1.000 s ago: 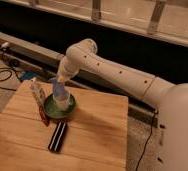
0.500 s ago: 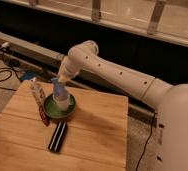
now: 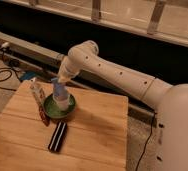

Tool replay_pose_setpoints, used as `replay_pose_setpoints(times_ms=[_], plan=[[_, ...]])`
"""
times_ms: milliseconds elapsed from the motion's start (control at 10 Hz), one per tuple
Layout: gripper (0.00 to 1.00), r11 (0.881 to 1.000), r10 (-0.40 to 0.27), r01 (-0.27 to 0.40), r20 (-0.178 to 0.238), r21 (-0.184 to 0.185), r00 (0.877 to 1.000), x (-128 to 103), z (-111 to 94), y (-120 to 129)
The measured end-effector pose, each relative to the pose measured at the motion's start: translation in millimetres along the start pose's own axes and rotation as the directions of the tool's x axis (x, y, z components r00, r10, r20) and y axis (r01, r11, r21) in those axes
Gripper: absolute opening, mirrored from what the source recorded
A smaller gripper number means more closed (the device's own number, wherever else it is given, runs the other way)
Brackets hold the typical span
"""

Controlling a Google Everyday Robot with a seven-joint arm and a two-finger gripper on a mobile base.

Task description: Place the white sponge in the ceramic cup

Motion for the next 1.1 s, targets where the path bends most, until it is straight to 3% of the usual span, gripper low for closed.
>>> replay_pose_setpoints(times_ms=[100, 1100], plan=[[0.8, 1.0, 0.001, -0.001, 0.0, 0.0, 1.0, 0.5, -0.2, -0.1], [0.8, 1.0, 0.0, 0.0, 0.0, 0.0, 1.0, 0.5, -0.4, -0.1]])
